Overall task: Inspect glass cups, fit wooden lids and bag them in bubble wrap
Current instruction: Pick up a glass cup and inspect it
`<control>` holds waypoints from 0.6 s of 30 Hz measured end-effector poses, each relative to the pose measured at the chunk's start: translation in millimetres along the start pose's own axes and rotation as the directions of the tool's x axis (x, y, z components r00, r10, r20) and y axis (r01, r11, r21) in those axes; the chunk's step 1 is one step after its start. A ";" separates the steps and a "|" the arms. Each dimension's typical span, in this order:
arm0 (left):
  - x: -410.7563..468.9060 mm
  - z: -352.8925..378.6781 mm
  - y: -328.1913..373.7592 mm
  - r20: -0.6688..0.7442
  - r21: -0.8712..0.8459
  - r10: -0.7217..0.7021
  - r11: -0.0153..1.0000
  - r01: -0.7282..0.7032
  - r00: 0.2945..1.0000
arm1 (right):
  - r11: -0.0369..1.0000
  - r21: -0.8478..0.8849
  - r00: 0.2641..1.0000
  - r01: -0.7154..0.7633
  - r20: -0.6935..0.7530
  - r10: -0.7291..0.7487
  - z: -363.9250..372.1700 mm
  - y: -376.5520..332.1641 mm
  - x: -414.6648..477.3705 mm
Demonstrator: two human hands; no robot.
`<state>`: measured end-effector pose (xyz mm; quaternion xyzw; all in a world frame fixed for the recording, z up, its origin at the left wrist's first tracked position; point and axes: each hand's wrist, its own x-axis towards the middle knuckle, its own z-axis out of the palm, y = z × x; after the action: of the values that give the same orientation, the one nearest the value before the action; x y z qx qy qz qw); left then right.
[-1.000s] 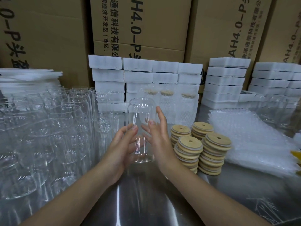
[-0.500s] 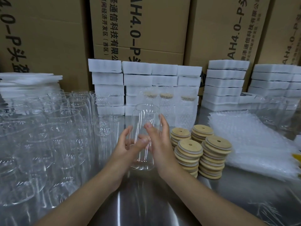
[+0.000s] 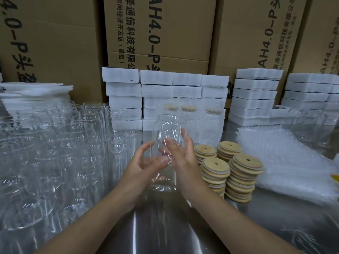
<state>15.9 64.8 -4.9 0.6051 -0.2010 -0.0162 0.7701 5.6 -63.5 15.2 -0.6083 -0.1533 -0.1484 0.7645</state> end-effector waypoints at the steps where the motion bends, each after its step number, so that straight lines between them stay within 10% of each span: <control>1: 0.2 0.3 0.1 0.023 -0.034 -0.024 0.999 0.025 0.999 | 0.999 0.017 1.000 -0.027 -0.001 0.027 0.0 -0.6 0.5; 18: 3.9 -0.7 -1.1 0.192 -0.177 -0.153 0.966 0.188 0.969 | 0.983 0.111 0.988 -0.144 -0.045 0.150 0.5 -3.4 3.8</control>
<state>19.9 64.1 -4.9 0.5387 -0.2129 -0.1557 0.8001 7.6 -63.9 19.8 -0.5719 -0.0952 -0.0991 0.8087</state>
